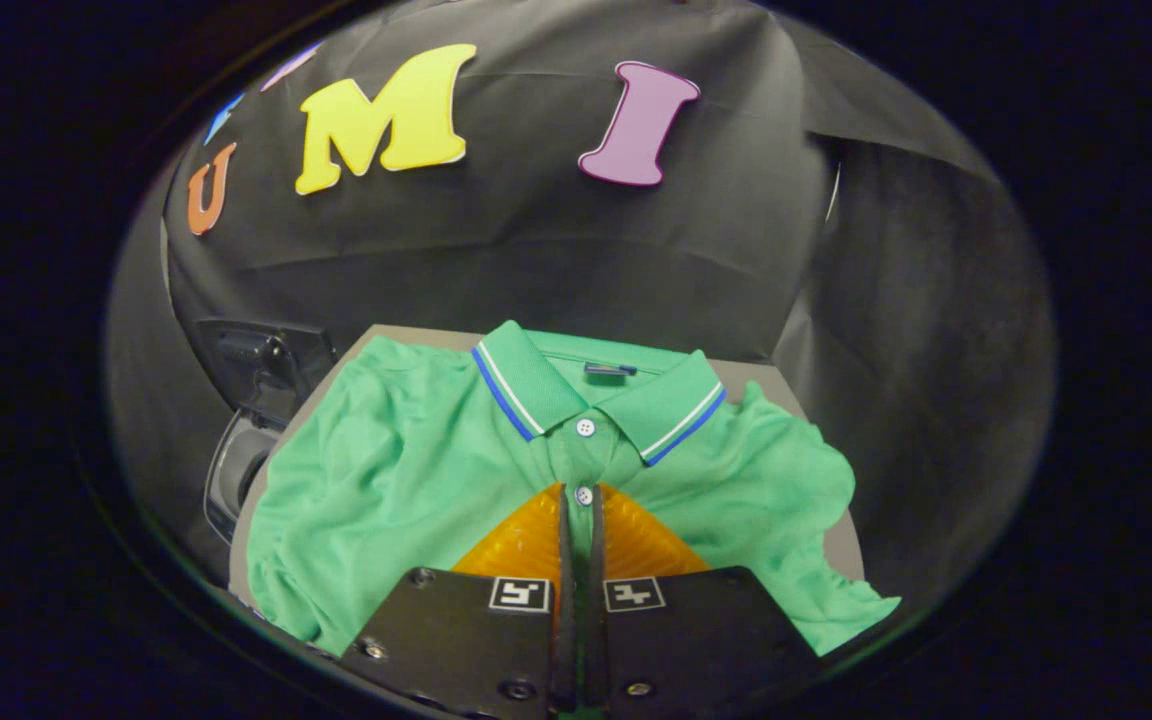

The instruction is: Put the clothes into the washing machine and then close the washing machine lid.

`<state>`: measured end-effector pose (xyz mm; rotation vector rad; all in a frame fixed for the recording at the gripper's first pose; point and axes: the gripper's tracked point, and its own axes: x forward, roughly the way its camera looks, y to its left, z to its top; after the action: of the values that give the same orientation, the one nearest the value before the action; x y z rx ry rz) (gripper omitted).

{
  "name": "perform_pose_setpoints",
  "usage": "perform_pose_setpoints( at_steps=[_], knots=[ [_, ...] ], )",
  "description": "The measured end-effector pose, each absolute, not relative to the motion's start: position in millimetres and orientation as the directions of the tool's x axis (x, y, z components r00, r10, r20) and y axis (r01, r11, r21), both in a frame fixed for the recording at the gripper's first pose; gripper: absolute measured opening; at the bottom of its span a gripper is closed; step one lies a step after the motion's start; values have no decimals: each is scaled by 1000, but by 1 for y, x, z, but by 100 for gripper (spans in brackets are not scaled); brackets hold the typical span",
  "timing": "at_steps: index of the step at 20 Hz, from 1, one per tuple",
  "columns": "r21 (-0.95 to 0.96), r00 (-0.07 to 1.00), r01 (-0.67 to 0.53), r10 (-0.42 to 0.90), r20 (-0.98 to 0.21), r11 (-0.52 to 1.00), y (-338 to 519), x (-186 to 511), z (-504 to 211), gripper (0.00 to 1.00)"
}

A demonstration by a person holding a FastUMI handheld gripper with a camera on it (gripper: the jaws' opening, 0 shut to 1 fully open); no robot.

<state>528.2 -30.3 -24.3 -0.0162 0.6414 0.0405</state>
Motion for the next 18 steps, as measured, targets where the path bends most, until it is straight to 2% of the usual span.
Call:
perform_pose_setpoints(
  at_steps=[3, 10, 18],
  knots=[
    [107, 812, -11, 71, -579, 994, -27, 520, -21, 5],
    [225, 871, 5, 106, -479, 974, -5, 485, 20, 4],
    [303, 933, -89, 186, -309, 949, 44, 450, 95, 4]
  ],
)
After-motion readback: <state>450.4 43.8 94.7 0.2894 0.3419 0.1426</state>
